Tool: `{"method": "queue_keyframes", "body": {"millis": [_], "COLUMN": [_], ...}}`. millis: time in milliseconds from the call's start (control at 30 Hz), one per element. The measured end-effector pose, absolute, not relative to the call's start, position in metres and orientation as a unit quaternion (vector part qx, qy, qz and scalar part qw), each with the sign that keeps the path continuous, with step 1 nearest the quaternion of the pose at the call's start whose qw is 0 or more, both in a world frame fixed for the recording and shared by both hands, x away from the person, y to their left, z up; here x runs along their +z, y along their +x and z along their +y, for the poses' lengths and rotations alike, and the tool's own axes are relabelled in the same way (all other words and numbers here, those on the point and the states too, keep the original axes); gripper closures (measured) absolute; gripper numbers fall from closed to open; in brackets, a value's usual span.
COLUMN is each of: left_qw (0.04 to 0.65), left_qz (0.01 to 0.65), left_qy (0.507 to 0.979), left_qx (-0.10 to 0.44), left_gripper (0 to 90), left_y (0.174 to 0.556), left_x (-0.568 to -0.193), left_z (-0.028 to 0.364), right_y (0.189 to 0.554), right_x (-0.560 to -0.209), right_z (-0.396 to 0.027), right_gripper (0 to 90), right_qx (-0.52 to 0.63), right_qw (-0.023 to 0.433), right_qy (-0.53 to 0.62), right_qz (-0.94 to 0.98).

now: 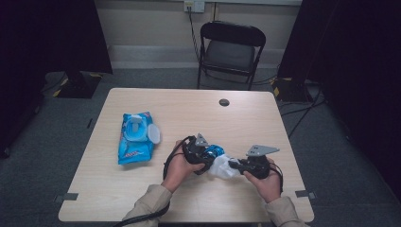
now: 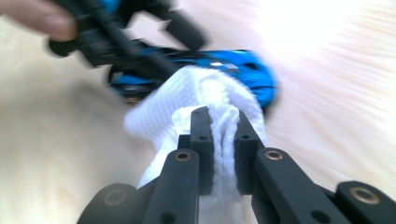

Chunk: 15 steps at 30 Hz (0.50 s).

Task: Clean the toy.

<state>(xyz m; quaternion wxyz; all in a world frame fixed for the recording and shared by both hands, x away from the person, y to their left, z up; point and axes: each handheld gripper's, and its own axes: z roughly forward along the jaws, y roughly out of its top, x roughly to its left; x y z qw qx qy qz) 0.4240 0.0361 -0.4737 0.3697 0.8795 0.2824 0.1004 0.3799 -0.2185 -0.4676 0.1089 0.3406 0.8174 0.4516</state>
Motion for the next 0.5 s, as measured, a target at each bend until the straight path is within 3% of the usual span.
{"method": "queue_keyframes", "body": {"millis": [267,500], "left_qw": [0.369,0.37], "left_qz": [0.283,0.283], "left_qy": [0.879,0.879], "left_qx": [0.1,0.1], "left_gripper": [44.0,44.0], "left_y": [0.424,0.424], "left_x": [-0.474,-0.474], "left_z": [0.036,0.035], "right_y": [0.395,0.405], "right_x": [-0.472,-0.483], "right_z": [-0.25,-0.241], "right_gripper": [83.2,83.1], "right_qx": [0.437,0.406], "right_qw": [0.163,0.178], "right_qy": [0.409,0.416], "right_qz": [0.784,0.794]}}
